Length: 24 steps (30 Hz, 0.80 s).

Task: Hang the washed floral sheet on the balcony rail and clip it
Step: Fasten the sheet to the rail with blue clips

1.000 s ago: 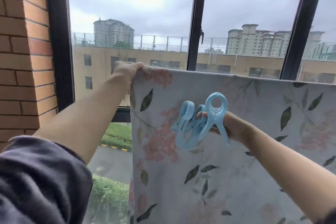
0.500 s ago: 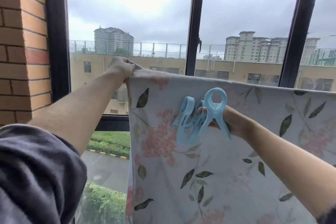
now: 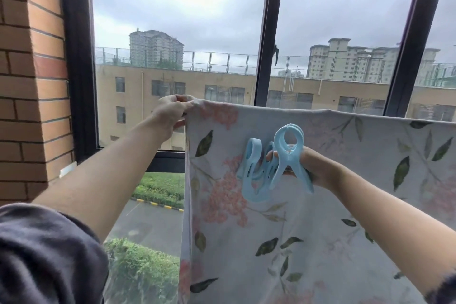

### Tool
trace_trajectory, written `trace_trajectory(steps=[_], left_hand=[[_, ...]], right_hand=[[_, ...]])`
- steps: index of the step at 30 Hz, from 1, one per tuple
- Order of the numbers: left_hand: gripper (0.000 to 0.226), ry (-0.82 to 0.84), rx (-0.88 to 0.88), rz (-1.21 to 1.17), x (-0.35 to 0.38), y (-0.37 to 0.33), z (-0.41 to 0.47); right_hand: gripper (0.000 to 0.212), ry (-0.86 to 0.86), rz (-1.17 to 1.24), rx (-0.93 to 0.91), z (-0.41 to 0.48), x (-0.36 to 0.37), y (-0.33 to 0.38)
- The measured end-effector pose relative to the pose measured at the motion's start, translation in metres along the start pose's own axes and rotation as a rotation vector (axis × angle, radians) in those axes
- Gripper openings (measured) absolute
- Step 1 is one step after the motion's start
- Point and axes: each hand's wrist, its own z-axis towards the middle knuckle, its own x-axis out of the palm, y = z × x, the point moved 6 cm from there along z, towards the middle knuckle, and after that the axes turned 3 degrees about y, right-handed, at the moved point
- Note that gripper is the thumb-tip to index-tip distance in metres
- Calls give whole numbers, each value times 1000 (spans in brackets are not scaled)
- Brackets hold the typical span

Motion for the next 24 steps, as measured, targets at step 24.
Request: trace_trajectory(steps=[24], left_hand=[[17, -245, 63, 189, -46, 19, 21]], right_hand=[[24, -153, -238, 83, 9, -51, 83]])
